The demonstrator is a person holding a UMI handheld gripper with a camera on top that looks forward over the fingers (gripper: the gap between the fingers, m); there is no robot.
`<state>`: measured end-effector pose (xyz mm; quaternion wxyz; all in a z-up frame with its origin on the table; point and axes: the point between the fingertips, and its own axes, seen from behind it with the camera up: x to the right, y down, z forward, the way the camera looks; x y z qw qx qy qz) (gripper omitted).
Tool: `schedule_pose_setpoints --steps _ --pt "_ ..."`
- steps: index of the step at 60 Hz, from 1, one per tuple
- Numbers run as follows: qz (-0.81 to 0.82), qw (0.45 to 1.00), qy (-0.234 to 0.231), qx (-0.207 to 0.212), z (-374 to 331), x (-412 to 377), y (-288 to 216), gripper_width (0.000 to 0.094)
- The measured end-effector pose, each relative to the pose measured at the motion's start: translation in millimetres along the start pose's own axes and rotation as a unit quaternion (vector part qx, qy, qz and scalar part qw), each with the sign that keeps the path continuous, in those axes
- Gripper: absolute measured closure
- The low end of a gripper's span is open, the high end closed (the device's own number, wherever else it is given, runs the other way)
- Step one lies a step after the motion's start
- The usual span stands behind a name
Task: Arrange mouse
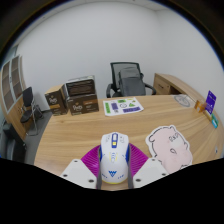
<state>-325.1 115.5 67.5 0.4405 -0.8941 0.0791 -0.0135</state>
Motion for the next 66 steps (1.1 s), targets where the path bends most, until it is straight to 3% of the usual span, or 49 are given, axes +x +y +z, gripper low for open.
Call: schedule_pose_setpoints --steps 8,17,28,30,38,46,52,66 --pt "-0.02 0.999 0.032 0.011 15.7 105.9 -40.2 0.059" --pt "-0.027 0.999 0.023 -0.023 47.4 188.7 -28.8 0.059" --pt "-0.039 0.996 -0.024 -0.082 79.3 211.2 22.9 0.0582" --pt "-0.04 0.996 -0.034 -0.067 81.6 210.9 17.9 0.0578" --pt "-0.031 0.995 -0.057 -0.077 81.0 212.1 20.9 0.055" --pt "-0.06 0.993 -0.063 -0.08 80.0 210.8 22.3 0.0378" --pt "-0.033 0.995 -0.074 -0.063 60.9 204.0 6.5 0.008" --pt "-0.031 0.998 -0.06 -0.018 -24.4 185.0 -4.3 0.0103"
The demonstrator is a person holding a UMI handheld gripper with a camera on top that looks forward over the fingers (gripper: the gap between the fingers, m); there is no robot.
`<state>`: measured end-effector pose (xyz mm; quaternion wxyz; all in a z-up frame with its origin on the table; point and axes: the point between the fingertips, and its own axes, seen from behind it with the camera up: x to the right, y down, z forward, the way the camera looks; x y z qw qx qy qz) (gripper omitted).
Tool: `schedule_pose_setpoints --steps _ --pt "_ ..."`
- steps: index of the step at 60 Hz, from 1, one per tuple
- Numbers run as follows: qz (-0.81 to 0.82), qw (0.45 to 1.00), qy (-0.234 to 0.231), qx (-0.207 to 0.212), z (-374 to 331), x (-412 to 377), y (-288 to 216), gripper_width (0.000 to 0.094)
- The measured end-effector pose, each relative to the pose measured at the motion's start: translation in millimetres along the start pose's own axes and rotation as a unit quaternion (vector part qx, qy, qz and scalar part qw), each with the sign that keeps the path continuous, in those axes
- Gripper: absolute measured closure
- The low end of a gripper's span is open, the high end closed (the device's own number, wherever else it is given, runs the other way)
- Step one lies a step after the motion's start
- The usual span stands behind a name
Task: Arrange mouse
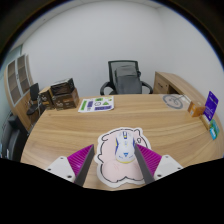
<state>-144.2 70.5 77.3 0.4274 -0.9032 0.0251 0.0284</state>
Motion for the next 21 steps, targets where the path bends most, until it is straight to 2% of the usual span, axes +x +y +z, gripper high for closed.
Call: schedule_pose_setpoints --steps 14,21 --pt "0.025 0.999 0.025 0.031 -112.5 -51.8 32.7 0.0104" --pt "0.05 0.998 0.034 0.02 -166.5 -74.7 64.9 0.0103"
